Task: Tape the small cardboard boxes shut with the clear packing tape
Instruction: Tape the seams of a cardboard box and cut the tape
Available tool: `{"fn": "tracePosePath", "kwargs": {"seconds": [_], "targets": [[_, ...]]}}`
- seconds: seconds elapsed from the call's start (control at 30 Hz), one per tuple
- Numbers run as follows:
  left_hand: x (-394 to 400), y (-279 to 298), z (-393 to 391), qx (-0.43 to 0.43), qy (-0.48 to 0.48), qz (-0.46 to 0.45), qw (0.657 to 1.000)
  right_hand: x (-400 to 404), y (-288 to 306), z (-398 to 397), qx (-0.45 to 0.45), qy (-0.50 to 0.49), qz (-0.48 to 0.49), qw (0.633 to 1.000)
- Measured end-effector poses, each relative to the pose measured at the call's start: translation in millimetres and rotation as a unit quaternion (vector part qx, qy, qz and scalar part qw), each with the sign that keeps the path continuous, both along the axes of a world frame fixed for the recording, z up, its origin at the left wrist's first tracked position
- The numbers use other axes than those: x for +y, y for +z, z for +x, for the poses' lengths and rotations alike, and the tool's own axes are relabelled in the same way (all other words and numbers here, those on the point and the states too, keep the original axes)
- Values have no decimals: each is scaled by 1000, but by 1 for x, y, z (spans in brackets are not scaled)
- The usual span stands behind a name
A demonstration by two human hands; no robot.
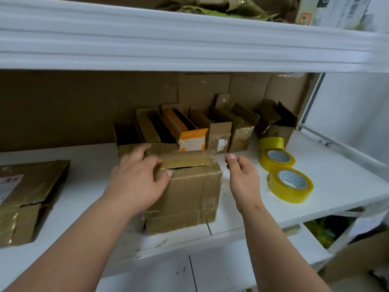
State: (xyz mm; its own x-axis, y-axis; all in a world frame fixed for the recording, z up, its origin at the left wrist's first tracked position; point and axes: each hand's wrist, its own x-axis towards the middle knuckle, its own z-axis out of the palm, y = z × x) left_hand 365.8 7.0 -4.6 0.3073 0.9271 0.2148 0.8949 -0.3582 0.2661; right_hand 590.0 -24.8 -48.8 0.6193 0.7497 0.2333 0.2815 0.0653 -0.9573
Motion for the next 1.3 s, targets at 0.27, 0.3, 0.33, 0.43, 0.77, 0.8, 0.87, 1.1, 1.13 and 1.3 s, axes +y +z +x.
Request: {"fn": "tracePosePath", "kwargs": {"seconds": [0.27,0.3,0.33,0.43,0.77,0.8,0.87,1.1,1.13,1.3], "targets": [[-33,21,87,83,-61,122,987,-3,-35,75,-152,-73,-123,978],[-37,22,102,75,-71,132,986,-7,-38,89,-196,-90,-157,964],[-40,23,118,66,-81,138,985,-11,-40,104,-239,-111,-186,946],[-47,22,165,56,-107,135,984,-24,-49,152,-348,-143,-246,893],[-40,-34,250,2,-76,-33,997,-36,-61,215,-442,38,-369,817],[-38,-41,255,-5,-70,-54,996,-39,-61,217,-429,46,-355,830],[-34,-53,263,-24,-61,-96,993,-46,-60,219,-393,62,-322,859],[-33,-70,279,-188,-44,-186,963,-59,-57,226,-291,133,-214,923],[-33,-70,281,-208,-42,-176,961,-60,-56,225,-284,140,-201,927],[-41,-57,280,-216,-19,-60,974,-62,-45,219,-257,165,-136,943]]}}
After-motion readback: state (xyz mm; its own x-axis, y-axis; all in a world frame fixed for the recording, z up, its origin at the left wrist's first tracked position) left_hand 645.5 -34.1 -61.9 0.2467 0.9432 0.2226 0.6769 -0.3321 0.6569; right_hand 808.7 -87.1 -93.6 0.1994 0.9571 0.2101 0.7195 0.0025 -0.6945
